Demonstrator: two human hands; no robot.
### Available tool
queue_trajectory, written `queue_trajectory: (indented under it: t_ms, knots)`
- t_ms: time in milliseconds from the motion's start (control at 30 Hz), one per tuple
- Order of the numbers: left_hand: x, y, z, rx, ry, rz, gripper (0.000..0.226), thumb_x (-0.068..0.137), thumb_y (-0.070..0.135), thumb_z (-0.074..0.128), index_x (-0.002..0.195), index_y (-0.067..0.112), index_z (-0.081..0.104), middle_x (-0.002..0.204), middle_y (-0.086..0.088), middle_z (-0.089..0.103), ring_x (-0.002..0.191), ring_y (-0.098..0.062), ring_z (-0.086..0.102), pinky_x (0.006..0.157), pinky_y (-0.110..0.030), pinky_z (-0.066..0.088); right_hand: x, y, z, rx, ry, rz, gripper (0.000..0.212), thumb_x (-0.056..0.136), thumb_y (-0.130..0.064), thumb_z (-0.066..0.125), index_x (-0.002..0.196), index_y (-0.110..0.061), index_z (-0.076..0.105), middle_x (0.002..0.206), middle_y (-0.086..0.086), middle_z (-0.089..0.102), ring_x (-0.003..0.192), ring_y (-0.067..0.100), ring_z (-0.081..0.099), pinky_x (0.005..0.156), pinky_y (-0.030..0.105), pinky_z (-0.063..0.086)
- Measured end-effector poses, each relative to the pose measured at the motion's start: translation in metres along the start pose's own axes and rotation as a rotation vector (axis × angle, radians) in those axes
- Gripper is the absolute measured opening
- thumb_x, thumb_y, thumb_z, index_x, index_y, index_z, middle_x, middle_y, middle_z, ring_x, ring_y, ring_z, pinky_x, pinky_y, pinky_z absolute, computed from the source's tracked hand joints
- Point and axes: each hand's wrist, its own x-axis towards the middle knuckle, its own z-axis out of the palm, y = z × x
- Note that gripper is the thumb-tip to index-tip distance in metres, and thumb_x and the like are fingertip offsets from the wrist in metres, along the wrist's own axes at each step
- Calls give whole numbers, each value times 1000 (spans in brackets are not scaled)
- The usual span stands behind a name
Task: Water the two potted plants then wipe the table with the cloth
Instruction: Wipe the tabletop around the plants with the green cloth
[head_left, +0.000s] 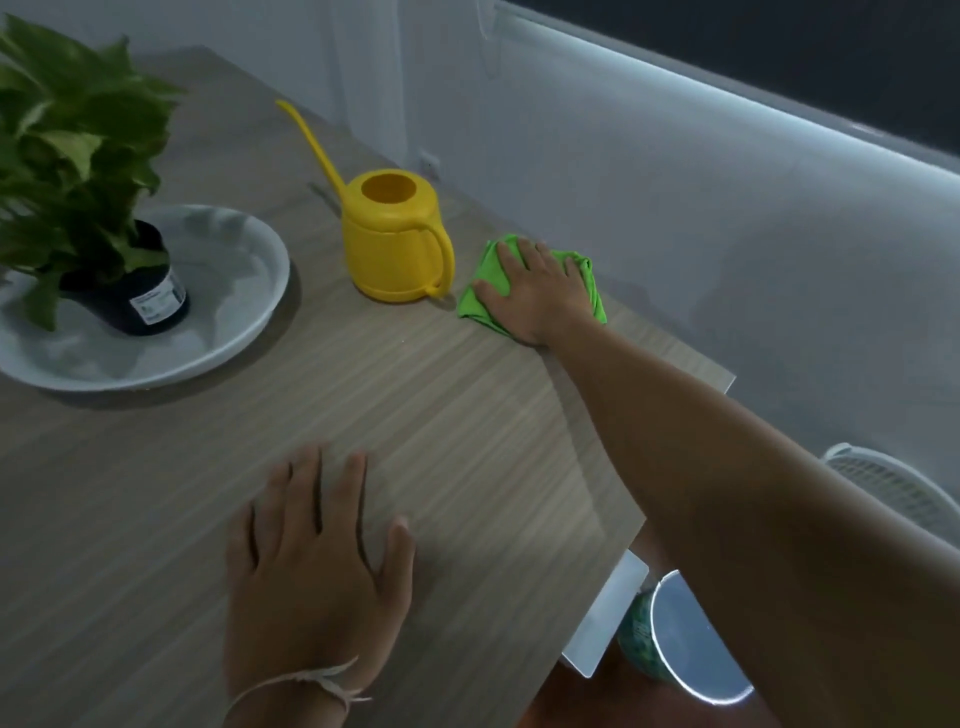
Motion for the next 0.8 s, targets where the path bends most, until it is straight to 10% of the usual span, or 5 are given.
queue_trajectory:
  t_ms: [200, 467, 800]
  knots:
    - [36, 13, -2, -38, -20, -124, 72, 92, 67, 20, 156, 36, 19, 168, -3, 9, 154, -24, 2, 123, -52, 6, -48, 12, 3, 3, 15, -14, 77, 97, -70, 22, 162, -29, 13, 171, 2, 11, 157, 24, 5, 125, 52, 2]
    - [74, 37, 8, -56, 50, -236, 69, 95, 62, 26, 155, 27, 27, 165, -12, 13, 152, -34, 6, 118, -63, 8, -238, -5, 13, 118, 67, 48, 80, 92, -72, 24, 162, -31, 19, 171, 0, 9, 158, 21, -2, 126, 51, 0]
    - [73, 37, 6, -53, 77, -235, 80, 84, 70, 18, 151, 27, 34, 162, -14, 22, 150, -35, 14, 116, -65, 12, -111, 93, -5, 54, 13, 100, 78, 95, -74, 23, 161, -35, 12, 171, -5, 10, 158, 20, 3, 126, 51, 6]
